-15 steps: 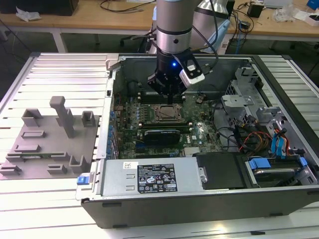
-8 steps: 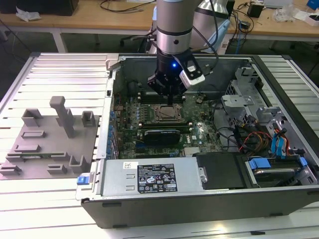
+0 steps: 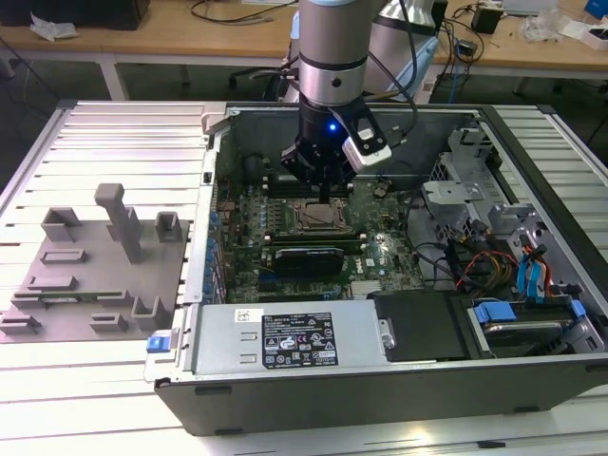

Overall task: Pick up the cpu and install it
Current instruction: 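Install the second cpu locking lever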

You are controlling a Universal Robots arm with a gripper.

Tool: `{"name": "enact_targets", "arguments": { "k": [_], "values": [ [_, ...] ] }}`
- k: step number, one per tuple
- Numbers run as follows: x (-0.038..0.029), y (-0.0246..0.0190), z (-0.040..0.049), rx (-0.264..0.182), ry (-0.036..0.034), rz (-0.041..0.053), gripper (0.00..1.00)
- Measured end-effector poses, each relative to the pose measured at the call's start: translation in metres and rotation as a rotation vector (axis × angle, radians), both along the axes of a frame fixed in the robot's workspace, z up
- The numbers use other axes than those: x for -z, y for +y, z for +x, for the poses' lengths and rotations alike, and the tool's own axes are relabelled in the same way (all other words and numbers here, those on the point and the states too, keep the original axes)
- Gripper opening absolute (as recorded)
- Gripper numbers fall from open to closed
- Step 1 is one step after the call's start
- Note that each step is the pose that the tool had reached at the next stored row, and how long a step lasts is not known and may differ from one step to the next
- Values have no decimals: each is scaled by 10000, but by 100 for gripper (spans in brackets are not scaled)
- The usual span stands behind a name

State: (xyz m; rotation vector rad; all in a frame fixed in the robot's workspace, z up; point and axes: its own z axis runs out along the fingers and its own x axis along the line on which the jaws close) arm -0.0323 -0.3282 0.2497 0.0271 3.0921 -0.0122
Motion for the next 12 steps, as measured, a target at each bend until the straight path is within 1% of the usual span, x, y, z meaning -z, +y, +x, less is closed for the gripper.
{"name": "enact_targets", "arguments": {
  "k": [12],
  "values": [
    [0,-7,0,0,0,0,11]
  ]
}}
